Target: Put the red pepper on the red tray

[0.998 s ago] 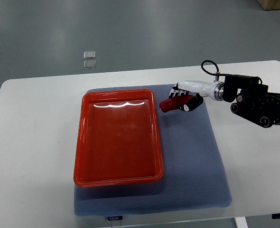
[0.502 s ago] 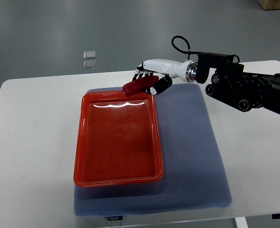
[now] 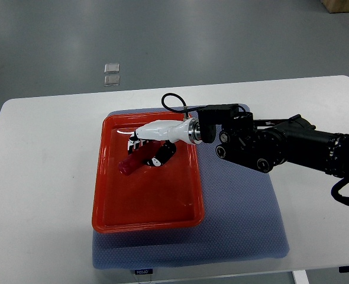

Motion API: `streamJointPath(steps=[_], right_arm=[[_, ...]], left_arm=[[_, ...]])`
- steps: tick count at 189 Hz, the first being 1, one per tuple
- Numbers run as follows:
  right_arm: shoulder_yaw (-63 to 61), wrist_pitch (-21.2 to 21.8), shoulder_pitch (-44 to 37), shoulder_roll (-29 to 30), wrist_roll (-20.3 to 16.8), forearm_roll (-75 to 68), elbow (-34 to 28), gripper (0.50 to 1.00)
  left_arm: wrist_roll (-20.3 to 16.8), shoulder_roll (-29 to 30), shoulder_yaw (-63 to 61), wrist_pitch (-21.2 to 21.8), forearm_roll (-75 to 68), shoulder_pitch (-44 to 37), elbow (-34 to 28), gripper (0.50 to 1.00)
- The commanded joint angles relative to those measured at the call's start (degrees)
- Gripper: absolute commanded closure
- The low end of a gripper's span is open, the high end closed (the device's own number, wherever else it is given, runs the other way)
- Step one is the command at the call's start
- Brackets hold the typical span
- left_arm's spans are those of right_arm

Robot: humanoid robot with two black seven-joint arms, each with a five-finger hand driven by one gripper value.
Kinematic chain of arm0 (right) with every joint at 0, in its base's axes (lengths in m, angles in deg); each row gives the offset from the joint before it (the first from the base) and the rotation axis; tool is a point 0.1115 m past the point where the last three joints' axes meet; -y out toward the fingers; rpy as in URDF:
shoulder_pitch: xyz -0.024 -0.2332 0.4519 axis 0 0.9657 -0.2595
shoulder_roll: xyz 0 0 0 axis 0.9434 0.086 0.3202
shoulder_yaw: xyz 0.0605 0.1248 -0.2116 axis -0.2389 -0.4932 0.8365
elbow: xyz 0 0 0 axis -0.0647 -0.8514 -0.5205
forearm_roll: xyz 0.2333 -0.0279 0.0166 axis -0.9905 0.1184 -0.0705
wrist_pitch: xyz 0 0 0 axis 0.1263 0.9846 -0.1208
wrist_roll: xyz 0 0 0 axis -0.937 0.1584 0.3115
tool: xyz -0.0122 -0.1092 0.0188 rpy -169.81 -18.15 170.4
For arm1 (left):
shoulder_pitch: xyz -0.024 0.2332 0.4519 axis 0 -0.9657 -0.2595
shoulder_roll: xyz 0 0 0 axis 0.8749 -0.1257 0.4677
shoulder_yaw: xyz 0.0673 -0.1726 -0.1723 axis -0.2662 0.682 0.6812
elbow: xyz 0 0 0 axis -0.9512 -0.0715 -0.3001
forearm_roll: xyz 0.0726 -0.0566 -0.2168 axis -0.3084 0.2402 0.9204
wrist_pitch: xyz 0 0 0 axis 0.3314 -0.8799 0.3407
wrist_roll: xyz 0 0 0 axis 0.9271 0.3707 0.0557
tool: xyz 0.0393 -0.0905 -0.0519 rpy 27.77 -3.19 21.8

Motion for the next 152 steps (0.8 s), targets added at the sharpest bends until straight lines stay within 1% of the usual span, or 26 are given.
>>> streamJointPath(steps=[1, 2, 3, 4, 8, 9, 10, 11, 12, 13, 14, 15, 16, 17, 18, 19, 23, 40, 61, 74, 87, 100, 110, 127, 138, 152], right_arm=[[0.57, -0.55, 1.08, 0.04, -0.2, 0.42, 0.71, 0.885], [0.57, -0.55, 1.08, 0.04, -0.2, 0.42, 0.71, 0.885], [0.57, -0.64, 1.17, 0.04, -0.2, 0.42, 0.8, 0.871], [0.57, -0.64, 1.17, 0.04, -0.2, 0.42, 0.8, 0.871], [0.57, -0.99, 1.35, 0.04, -0.2, 0.42, 1.07, 0.842], [0.57, -1.08, 1.43, 0.04, -0.2, 0.42, 1.24, 0.826], [0.57, -1.08, 1.43, 0.04, -0.2, 0.42, 1.24, 0.826], [0.57, -1.25, 1.43, 0.04, -0.28, 0.42, 1.33, 0.81], [0.57, -1.25, 1.43, 0.04, -0.28, 0.42, 1.33, 0.81], [0.57, -1.43, 1.52, 0.04, -0.28, 0.42, 1.42, 0.793], [0.57, -1.43, 1.52, 0.04, -0.28, 0.42, 1.42, 0.793], [0.57, -1.51, 1.61, 0.04, -0.2, 0.42, 1.5, 0.775], [0.57, -1.52, 1.61, 0.04, -0.2, 0.42, 1.5, 0.775], [0.57, -1.6, 1.61, 0.04, -0.28, 0.42, 1.59, 0.752], [0.57, -1.6, 1.61, 0.04, -0.28, 0.42, 1.59, 0.752], [0.57, -1.69, 1.61, 0.04, -0.28, 0.42, 1.59, 0.736], [0.57, -1.78, 1.61, 0.04, -0.28, 0.42, 1.68, 0.72], [0.39, -1.78, 1.43, 0.04, -0.2, 0.33, 1.68, 0.711], [-0.31, -1.6, 0.99, 0.04, -0.2, -0.37, 1.68, 0.673], [-0.93, -1.6, 0.47, 0.04, -0.11, -0.81, 1.68, 0.658], [-5.32, -1.25, -0.32, -0.13, -0.2, -1.78, 1.86, 0.656], [-9.98, -0.64, -0.15, -1.63, -0.46, -3.45, 2.38, 0.642], [-13.67, -0.02, -0.06, -2.33, -0.55, -5.29, 3.88, 0.642], [-19.56, -0.11, 1.35, -2.51, -0.64, -11.09, 8.8, 0.642], [-24.3, -0.11, 3.37, -2.59, -0.64, -17.06, 12.75, 0.642], [-29.31, -0.02, 5.47, -2.68, -0.72, -25.41, 16.09, 0.64]], left_arm=[[-0.09, 0.0, 0.0, -0.01, -0.01, -0.01, 0.16, 0.5], [-0.09, 0.0, 0.0, -0.01, -0.01, -0.01, 0.16, 0.5], [0.0, 0.0, 0.0, -0.01, -0.01, -0.01, 0.16, 0.5], [0.0, 0.0, 0.0, -0.01, -0.01, -0.01, 0.16, 0.5], [0.0, 0.0, 0.0, -0.01, -0.01, -0.01, 0.16, 0.5], [0.0, 0.0, 0.0, 0.08, -0.01, -0.01, 0.16, 0.5], [0.0, 0.0, 0.0, 0.08, -0.01, -0.01, 0.16, 0.5], [0.0, 0.0, 0.0, -0.01, -0.01, -0.01, 0.16, 0.5], [0.0, 0.0, 0.0, -0.01, -0.01, -0.01, 0.16, 0.5], [0.0, 0.0, 0.0, -0.01, -0.01, -0.01, 0.25, 0.5], [0.0, 0.0, 0.0, -0.01, -0.01, -0.01, 0.25, 0.5], [0.0, 0.0, 0.0, -0.01, -0.01, 0.08, 0.25, 0.5], [0.0, 0.0, 0.0, -0.01, -0.01, 0.08, 0.25, 0.5], [-0.09, 0.0, 0.0, -0.01, -0.01, 0.08, 0.25, 0.5], [-0.09, 0.0, 0.0, -0.01, -0.01, 0.08, 0.25, 0.5], [0.0, 0.0, 0.0, -0.01, -0.01, -0.01, 0.25, 0.5], [0.0, 0.0, 0.0, -0.01, -0.01, -0.01, 0.25, 0.5], [0.0, 0.0, 0.0, -0.01, -0.01, -0.01, 0.25, 0.5], [0.0, 0.0, 0.0, -0.01, -0.01, -0.01, 0.16, 0.5], [0.0, 0.0, 0.0, -0.01, -0.01, -0.01, 0.07, 0.5], [-0.09, 0.0, 0.0, -0.01, -0.1, -0.01, -0.02, 0.5], [0.0, 0.0, 0.0, -0.01, -0.01, 0.08, -0.02, 0.5], [0.0, 0.0, 0.0, 0.08, -0.01, -0.01, -0.02, 0.5], [0.0, 0.0, 0.0, 0.08, -0.1, -0.01, -0.02, 0.5], [0.0, 0.0, 0.0, -0.01, -0.01, -0.01, -0.02, 0.5], [0.0, 0.0, 0.0, -0.01, -0.01, -0.01, -0.02, 0.5]])
